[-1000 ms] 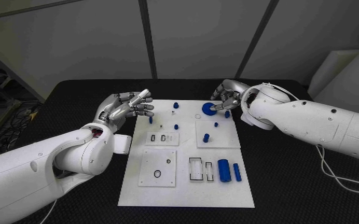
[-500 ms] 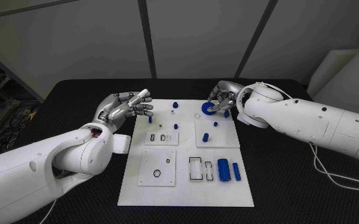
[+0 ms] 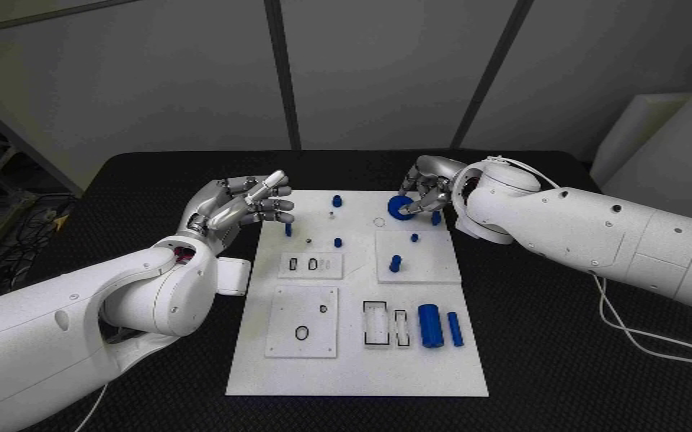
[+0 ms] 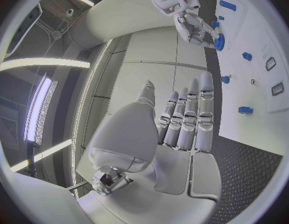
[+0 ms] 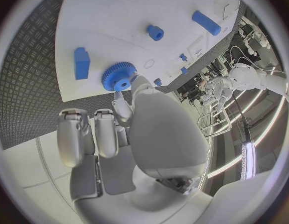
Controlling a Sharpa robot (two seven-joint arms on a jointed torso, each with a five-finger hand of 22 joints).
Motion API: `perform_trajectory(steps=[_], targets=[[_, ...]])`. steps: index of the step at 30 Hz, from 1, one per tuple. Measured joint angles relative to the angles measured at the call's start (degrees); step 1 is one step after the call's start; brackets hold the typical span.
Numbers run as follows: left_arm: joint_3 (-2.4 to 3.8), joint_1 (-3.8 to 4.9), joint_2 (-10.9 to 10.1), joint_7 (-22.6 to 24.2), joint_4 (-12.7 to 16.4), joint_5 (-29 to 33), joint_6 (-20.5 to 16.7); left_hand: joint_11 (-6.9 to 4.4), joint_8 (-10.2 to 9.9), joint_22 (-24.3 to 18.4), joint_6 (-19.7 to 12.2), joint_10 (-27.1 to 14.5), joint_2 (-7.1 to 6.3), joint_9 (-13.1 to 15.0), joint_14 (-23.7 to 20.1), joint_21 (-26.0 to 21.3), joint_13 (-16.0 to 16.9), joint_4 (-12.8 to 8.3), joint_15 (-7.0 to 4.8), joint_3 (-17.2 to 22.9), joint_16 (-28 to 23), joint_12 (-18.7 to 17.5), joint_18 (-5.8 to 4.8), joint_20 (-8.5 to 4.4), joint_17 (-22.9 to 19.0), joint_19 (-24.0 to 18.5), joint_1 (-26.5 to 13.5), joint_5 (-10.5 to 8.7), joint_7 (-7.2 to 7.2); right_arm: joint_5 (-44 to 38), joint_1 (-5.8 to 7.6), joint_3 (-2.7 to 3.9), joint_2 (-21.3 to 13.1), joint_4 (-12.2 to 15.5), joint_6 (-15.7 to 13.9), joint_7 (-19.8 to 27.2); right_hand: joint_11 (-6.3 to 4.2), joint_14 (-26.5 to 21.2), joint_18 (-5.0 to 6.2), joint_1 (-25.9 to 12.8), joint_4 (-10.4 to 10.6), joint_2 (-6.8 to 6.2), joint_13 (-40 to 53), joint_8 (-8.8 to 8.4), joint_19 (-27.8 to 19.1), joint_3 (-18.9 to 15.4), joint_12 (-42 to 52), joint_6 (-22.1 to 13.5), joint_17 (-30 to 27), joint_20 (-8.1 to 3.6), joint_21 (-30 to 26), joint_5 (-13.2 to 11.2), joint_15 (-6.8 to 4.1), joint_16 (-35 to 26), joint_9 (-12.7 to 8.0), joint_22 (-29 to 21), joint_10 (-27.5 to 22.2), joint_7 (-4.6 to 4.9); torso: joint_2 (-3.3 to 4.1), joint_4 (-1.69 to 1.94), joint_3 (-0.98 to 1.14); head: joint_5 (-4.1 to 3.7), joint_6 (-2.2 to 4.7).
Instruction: Assemble the parts on the task board
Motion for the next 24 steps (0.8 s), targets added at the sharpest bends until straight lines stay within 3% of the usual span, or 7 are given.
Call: perform_trajectory(steps=[19, 24], targets=[[0.00, -0.04, -0.03, -0.02, -0.11, 0.00, 0.02, 0.00, 0.00, -0.05, 0.00, 0.00, 0.00, 0.00, 0.00, 0.00, 0.00, 0.00, 0.00, 0.00, -0.22, 0.00, 0.00, 0.00, 0.06, 0.00, 0.00, 0.00, 0.00, -1.54, 0.04, 0.03, -0.05, 0.04, 1.48, -0.20, 0.00, 0.00, 0.00, 0.56, -0.41, -0.04, 0.29, 0.18, 0.00, 0.08, 0.00, 0.00, -0.01, 0.00, 0.05, 0.28, 0.00, 0.22, -0.01, -0.01, 0.00, 0.00, 0.00, -0.04, 0.01, -0.05, -0.36], [0.00, -0.05, -0.03, -0.02, -0.11, 0.00, 0.02, 0.00, 0.00, -0.05, 0.00, 0.00, 0.00, 0.00, 0.00, 0.00, 0.00, 0.00, 0.00, 0.00, -0.22, 0.00, 0.00, 0.00, 0.06, 0.00, 0.00, 0.00, 0.00, -1.97, 0.07, 0.06, 0.21, -0.14, 1.52, -0.25, -0.23, 0.00, 0.00, 1.39, -1.00, 0.79, 1.03, 0.96, -0.01, 0.68, 0.74, 1.29, -0.02, 0.00, 0.05, 0.28, 0.00, 0.22, 0.09, -0.01, 0.22, -0.08, 0.00, -0.04, 0.00, -0.10, -0.42]])
